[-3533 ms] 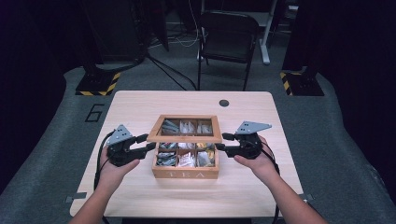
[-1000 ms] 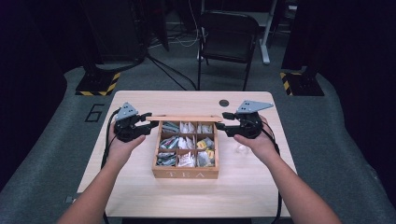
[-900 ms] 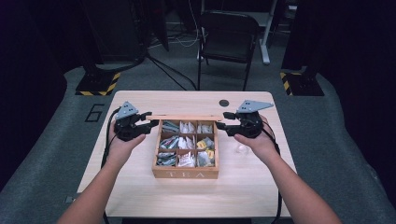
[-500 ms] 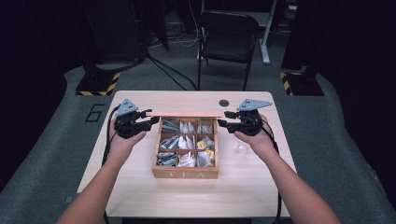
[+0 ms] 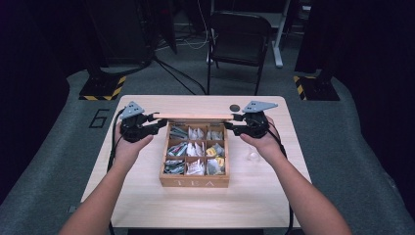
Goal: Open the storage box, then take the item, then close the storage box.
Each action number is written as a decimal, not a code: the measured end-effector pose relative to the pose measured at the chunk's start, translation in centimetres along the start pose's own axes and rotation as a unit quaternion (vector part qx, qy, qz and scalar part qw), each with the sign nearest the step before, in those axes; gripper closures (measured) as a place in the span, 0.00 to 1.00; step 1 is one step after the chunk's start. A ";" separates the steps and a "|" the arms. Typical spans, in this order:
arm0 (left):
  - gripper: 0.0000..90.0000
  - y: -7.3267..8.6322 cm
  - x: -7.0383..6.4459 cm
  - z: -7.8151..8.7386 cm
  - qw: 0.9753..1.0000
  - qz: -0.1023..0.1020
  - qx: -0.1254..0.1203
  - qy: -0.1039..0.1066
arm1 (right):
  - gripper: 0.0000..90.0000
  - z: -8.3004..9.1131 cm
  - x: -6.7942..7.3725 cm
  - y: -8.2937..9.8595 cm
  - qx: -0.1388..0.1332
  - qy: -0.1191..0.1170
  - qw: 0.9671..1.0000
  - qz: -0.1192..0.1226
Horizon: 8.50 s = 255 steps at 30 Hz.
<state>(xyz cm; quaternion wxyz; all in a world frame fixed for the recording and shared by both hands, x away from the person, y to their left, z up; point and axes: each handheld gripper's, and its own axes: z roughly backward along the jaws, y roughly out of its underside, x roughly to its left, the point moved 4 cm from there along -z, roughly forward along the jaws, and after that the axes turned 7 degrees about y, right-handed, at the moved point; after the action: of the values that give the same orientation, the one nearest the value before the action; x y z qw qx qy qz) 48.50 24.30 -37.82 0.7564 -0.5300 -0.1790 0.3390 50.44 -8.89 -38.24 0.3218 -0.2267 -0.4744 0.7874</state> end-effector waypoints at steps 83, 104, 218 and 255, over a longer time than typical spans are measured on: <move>0.68 -0.9 3.8 -3.7 1.000 0.007 -0.003 -0.019 | 0.63 -4.4 -3.7 -0.2 -0.004 0.003 0.998 -0.058; 0.69 -1.2 4.2 -4.2 0.999 0.021 -0.009 -0.025 | 0.68 -5.3 -4.4 -0.9 -0.017 -0.014 0.999 -0.046; 0.64 0.9 5.4 -1.5 0.997 0.058 -0.006 -0.051 | 0.49 -3.3 -3.6 -0.4 0.032 0.023 0.998 -0.049; 0.63 1.2 5.1 -1.3 0.997 0.056 0.000 -0.051 | 0.65 -1.7 2.0 5.1 0.035 -0.032 0.999 -0.021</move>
<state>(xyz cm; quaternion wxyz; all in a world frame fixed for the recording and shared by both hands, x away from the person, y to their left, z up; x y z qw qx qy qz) 52.48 27.25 -39.85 0.7259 -0.5216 -0.1873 0.4074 48.71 -8.19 -43.65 0.3303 -0.1802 -0.4613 0.8035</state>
